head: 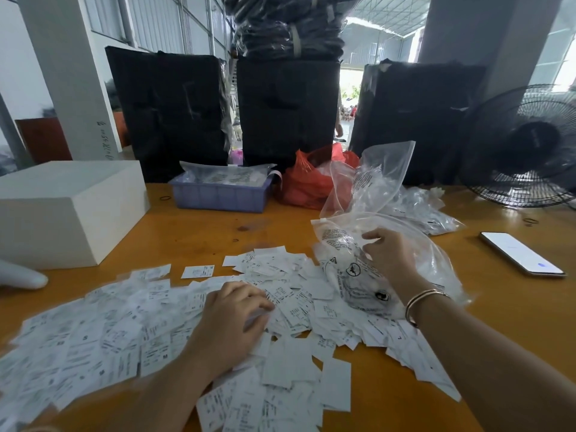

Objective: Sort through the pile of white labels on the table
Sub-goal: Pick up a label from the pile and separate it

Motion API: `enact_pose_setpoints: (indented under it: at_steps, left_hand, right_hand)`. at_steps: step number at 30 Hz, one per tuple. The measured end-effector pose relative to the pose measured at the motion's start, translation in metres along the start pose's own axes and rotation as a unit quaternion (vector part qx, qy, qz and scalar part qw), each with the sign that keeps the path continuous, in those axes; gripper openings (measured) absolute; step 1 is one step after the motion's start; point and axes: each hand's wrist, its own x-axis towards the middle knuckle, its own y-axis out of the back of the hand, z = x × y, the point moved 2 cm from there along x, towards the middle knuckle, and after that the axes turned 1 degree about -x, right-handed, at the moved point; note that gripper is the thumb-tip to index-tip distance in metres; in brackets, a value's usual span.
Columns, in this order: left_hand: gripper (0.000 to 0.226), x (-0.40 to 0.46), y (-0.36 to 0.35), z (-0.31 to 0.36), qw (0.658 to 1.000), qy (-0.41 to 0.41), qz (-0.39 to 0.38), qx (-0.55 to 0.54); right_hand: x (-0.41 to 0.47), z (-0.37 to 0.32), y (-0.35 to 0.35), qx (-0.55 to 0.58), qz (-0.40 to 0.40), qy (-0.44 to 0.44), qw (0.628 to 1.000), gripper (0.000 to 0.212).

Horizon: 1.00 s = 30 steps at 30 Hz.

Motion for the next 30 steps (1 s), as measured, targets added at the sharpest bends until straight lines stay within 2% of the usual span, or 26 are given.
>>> enact_pose_setpoints:
  at_steps: [5,9,11,13,15,17,19,21,22,24,25,28,30]
  left_hand:
    - [0.020,-0.001,0.002,0.001,1.000,-0.001,0.000,-0.005]
    - [0.019,0.000,0.004,0.001,1.000,0.012,0.004,-0.005]
    - [0.022,0.003,0.007,0.003,0.999,0.025,0.030,-0.026]
    - [0.028,0.006,0.014,0.007,0.993,0.055,0.059,-0.092]
    - [0.026,0.006,0.017,0.010,0.984,0.075,0.062,-0.146]
    - [0.029,0.004,0.019,0.011,0.976,0.095,0.048,-0.191]
    - [0.050,0.001,0.021,0.012,0.960,0.108,0.039,-0.256]
    - [0.068,0.002,0.023,0.011,0.954,0.119,0.031,-0.272]
    - [0.062,0.003,0.023,0.010,0.956,0.130,0.023,-0.262]
    - [0.019,0.004,0.022,0.008,0.959,0.162,0.039,-0.229]
    - [0.010,0.005,0.022,0.006,0.959,0.167,0.056,-0.221]
    - [0.019,0.005,0.024,0.002,0.954,0.167,0.079,-0.235]
    - [0.021,0.006,0.026,0.003,0.962,0.145,0.075,-0.218]
  right_hand:
    - [-0.007,-0.009,-0.001,0.105,0.006,-0.005,0.994,0.032]
    - [-0.025,-0.034,0.008,0.232,0.045,0.019,0.971,0.026]
    - [-0.041,-0.053,0.010,0.309,-0.001,0.046,0.950,0.023]
    - [-0.062,-0.068,0.001,0.399,-0.104,0.047,0.910,0.023]
    - [-0.084,-0.077,-0.012,0.444,-0.187,0.034,0.876,0.025]
    - [-0.102,-0.080,-0.026,0.446,-0.225,0.025,0.866,0.026]
    - [-0.117,-0.080,-0.039,0.425,-0.241,0.035,0.872,0.026]
    - [-0.129,-0.079,-0.049,0.409,-0.248,0.050,0.877,0.026]
    - [-0.132,-0.078,-0.052,0.407,-0.247,0.057,0.878,0.026]
    - [-0.136,-0.078,-0.056,0.399,-0.237,0.066,0.883,0.028]
    - [-0.136,-0.078,-0.056,0.392,-0.230,0.066,0.888,0.029]
    - [-0.135,-0.076,-0.056,0.372,-0.220,0.067,0.899,0.033]
    - [-0.136,-0.075,-0.056,0.349,-0.258,0.087,0.897,0.040]
